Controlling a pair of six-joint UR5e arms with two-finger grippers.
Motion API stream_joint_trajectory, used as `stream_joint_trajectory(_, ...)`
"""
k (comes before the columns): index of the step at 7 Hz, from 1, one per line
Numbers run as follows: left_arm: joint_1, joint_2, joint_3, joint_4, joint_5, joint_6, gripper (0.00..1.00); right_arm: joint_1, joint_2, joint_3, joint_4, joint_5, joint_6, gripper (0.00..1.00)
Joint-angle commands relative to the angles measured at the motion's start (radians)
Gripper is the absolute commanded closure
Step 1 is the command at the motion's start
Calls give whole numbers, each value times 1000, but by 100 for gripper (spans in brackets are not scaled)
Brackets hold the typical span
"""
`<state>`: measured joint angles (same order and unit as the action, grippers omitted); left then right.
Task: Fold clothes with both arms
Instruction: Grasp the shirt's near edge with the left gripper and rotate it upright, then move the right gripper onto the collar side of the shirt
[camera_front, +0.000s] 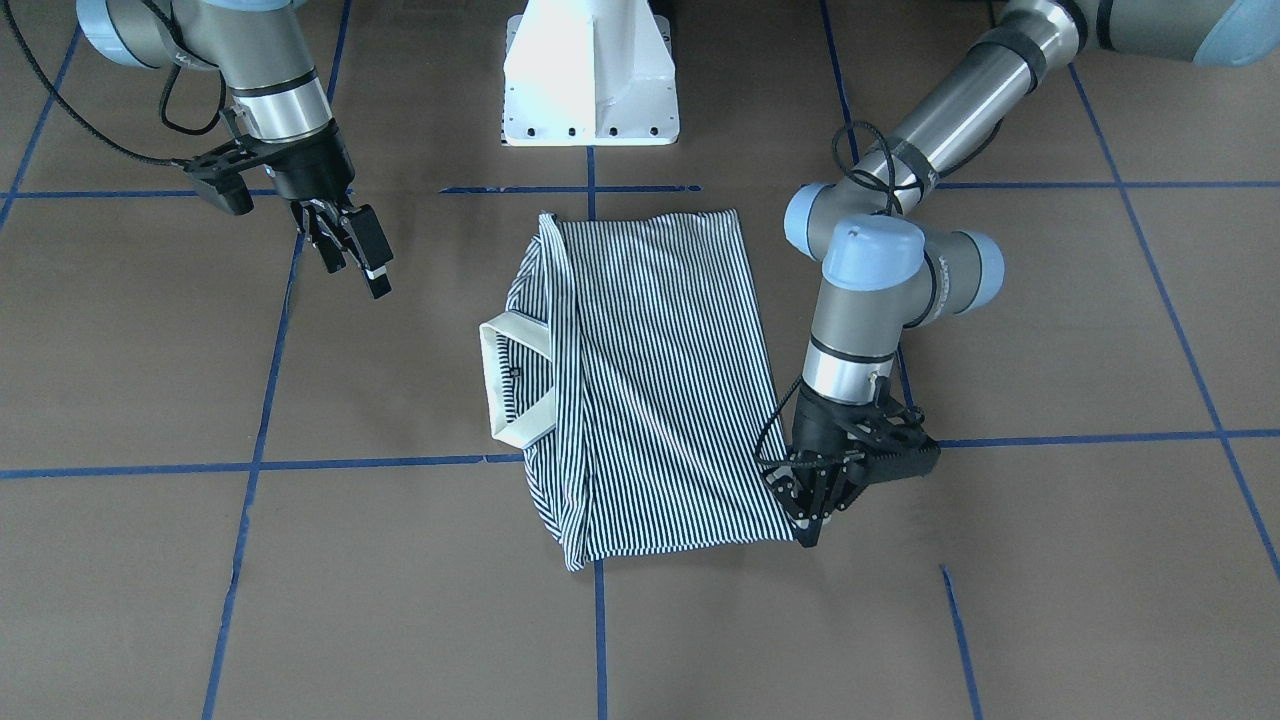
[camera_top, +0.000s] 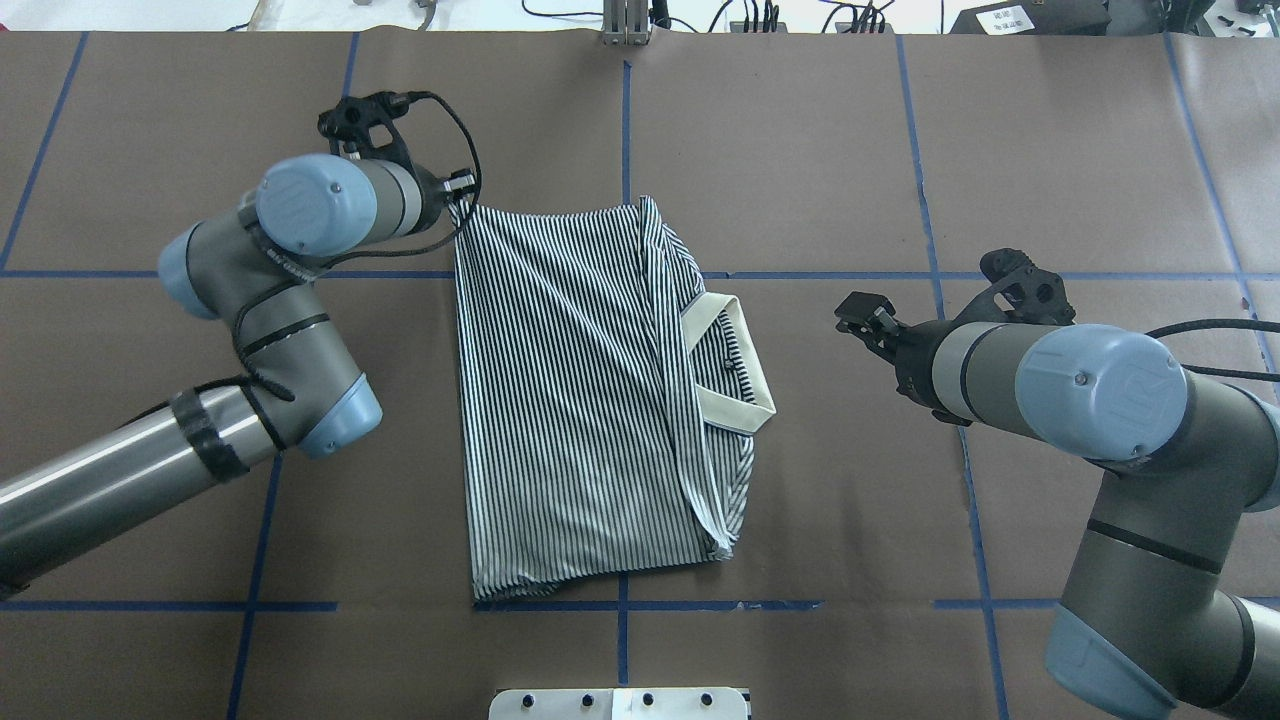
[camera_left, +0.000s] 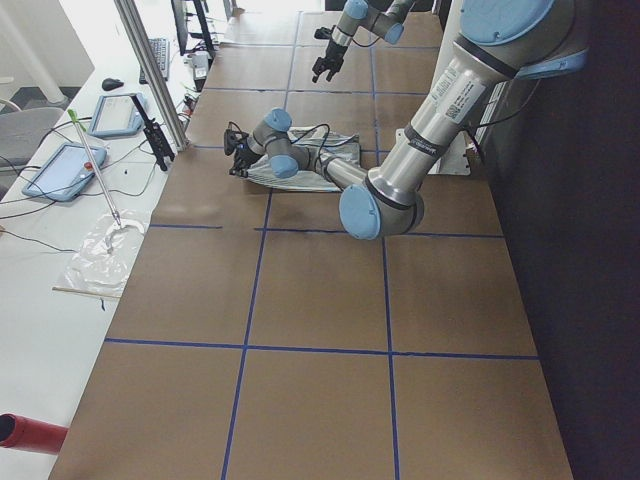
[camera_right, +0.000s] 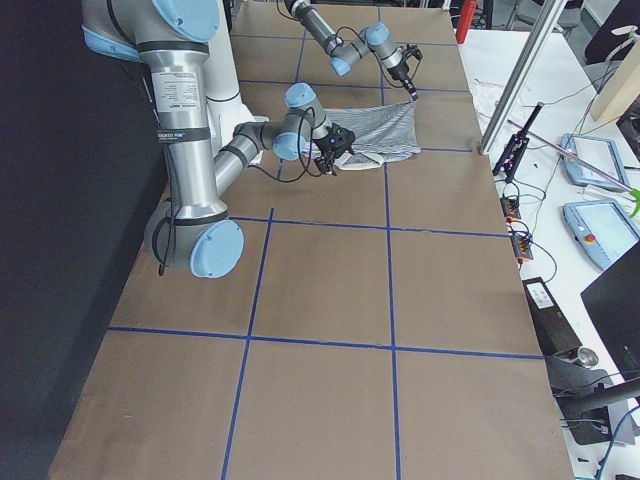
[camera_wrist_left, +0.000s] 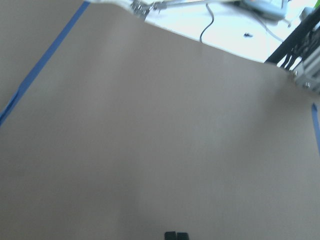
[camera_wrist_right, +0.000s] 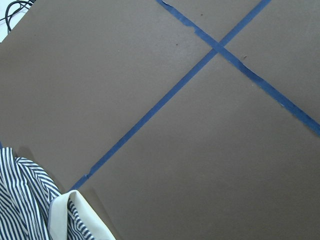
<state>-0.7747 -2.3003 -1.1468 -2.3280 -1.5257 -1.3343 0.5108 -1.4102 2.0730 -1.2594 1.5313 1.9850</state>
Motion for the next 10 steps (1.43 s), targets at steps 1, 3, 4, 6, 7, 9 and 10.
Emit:
stream_joint_trajectory(1, -29, -45, 102, -45, -5, 38, 71, -2, 57, -17, 2, -3, 0, 0)
stream_joint_trajectory(3, -26, 35, -70, -68, -30, 30, 35, -40, 236, -112, -43, 4, -2, 0)
stream_joint_trajectory(4, -20, 123, -205, -57, -83, 30, 35, -69, 334, -172, -84, 7, -14, 0)
stream_joint_trajectory(6, -20, 154, -261, -57, -146, 27, 35, -147, 465, -238, -206, 4, -284, 0)
stream_joint_trajectory(7, -18, 154, -260, -56, -148, 27, 35, -179, 487, -288, -218, 15, -395, 0)
stream_joint_trajectory(9, -18, 154, -260, -57, -148, 27, 36, -189, 626, -411, -427, 56, -614, 0)
stream_joint_trajectory(10, -18, 154, -260, -57, -148, 27, 36, -210, 613, -428, -433, 84, -664, 0)
